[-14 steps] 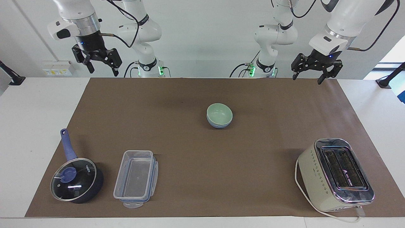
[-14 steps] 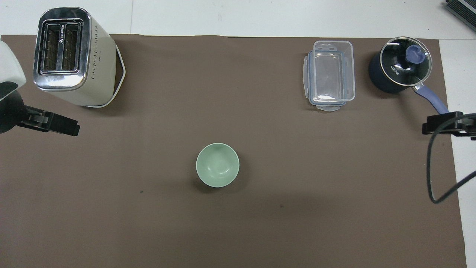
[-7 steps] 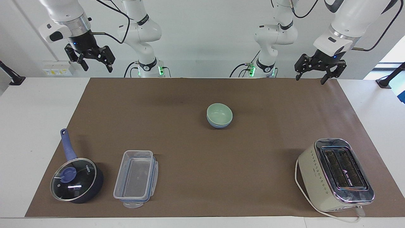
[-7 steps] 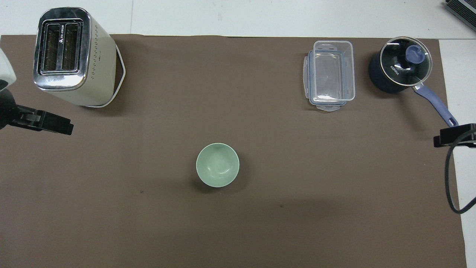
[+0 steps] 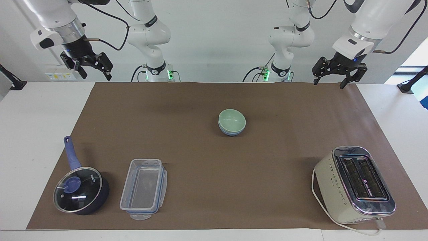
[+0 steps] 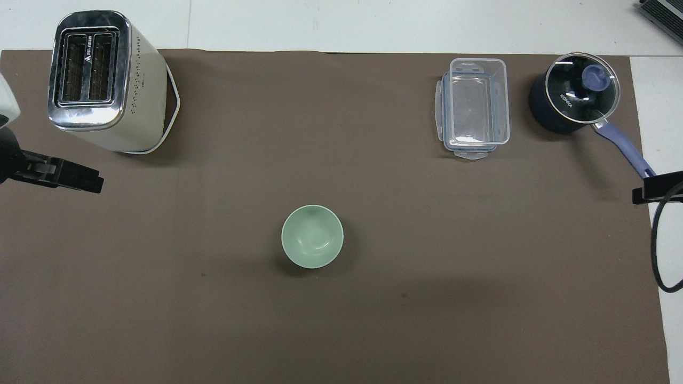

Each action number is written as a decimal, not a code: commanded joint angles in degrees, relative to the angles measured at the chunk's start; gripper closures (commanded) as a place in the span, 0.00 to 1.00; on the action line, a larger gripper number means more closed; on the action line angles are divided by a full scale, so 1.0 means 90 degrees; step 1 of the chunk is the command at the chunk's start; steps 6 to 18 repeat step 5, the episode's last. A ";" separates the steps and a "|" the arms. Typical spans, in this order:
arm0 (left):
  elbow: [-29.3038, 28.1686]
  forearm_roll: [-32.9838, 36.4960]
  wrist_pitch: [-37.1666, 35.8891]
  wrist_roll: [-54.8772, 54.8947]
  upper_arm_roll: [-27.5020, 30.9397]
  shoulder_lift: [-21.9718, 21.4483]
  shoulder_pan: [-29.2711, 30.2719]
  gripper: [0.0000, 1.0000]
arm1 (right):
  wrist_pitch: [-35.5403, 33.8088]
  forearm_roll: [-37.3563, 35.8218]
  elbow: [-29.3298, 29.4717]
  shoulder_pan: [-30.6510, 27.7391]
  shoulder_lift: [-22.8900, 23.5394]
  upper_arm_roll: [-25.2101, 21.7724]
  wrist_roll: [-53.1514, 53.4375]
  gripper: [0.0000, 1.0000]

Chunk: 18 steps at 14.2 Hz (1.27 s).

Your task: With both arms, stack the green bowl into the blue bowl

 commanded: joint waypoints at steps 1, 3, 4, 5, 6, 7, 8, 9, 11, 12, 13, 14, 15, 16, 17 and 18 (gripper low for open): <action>0.0005 0.0122 -0.0119 0.0036 -0.0062 -0.0067 0.0070 0.00 | 0.0171 -0.0051 -0.0153 0.0133 -0.0076 0.0037 -0.0160 0.00; 0.0005 0.0122 -0.0119 0.0036 -0.0062 -0.0067 0.0070 0.00 | 0.0171 -0.0217 -0.0162 0.0173 -0.0086 0.0047 -0.0462 0.00; 0.0005 0.0122 -0.0110 0.0036 -0.0062 -0.0067 0.0080 0.00 | 0.0171 -0.0343 -0.0124 0.0221 -0.0066 0.0047 -0.0550 0.00; 0.0005 0.0122 -0.0109 0.0036 -0.0062 -0.0067 0.0080 0.00 | 0.0123 -0.0403 -0.0007 0.0241 0.0002 0.0047 -0.0522 0.00; 0.0005 0.0122 -0.0109 0.0036 -0.0062 -0.0067 0.0080 0.00 | 0.0123 -0.0403 -0.0007 0.0241 0.0002 0.0047 -0.0522 0.00; 0.0005 0.0122 -0.0109 0.0036 -0.0062 -0.0067 0.0080 0.00 | 0.0123 -0.0403 -0.0007 0.0241 0.0002 0.0047 -0.0522 0.00; 0.0005 0.0122 -0.0109 0.0036 -0.0062 -0.0067 0.0080 0.00 | 0.0123 -0.0403 -0.0007 0.0241 0.0002 0.0047 -0.0522 0.00; 0.0005 0.0122 -0.0109 0.0036 -0.0062 -0.0067 0.0080 0.00 | 0.0123 -0.0403 -0.0007 0.0241 0.0002 0.0047 -0.0522 0.00; 0.0005 0.0122 -0.0109 0.0036 -0.0062 -0.0067 0.0080 0.00 | 0.0123 -0.0403 -0.0007 0.0241 0.0002 0.0047 -0.0522 0.00; 0.0005 0.0122 -0.0109 0.0036 -0.0062 -0.0067 0.0080 0.00 | 0.0123 -0.0403 -0.0007 0.0241 0.0002 0.0047 -0.0522 0.00; 0.0005 0.0122 -0.0109 0.0036 -0.0062 -0.0067 0.0080 0.00 | 0.0123 -0.0403 -0.0007 0.0241 0.0002 0.0047 -0.0522 0.00; 0.0005 0.0122 -0.0109 0.0036 -0.0062 -0.0067 0.0080 0.00 | 0.0123 -0.0403 -0.0007 0.0241 0.0002 0.0047 -0.0522 0.00; 0.0005 0.0122 -0.0109 0.0036 -0.0062 -0.0067 0.0080 0.00 | 0.0123 -0.0403 -0.0007 0.0241 0.0002 0.0047 -0.0522 0.00; 0.0005 0.0122 -0.0109 0.0036 -0.0062 -0.0067 0.0080 0.00 | 0.0123 -0.0403 -0.0007 0.0241 0.0002 0.0047 -0.0522 0.00; 0.0005 0.0122 -0.0109 0.0036 -0.0062 -0.0067 0.0080 0.00 | 0.0123 -0.0403 -0.0007 0.0241 0.0002 0.0047 -0.0522 0.00; 0.0005 0.0122 -0.0109 0.0036 -0.0062 -0.0067 0.0080 0.00 | 0.0123 -0.0403 -0.0007 0.0241 0.0002 0.0047 -0.0522 0.00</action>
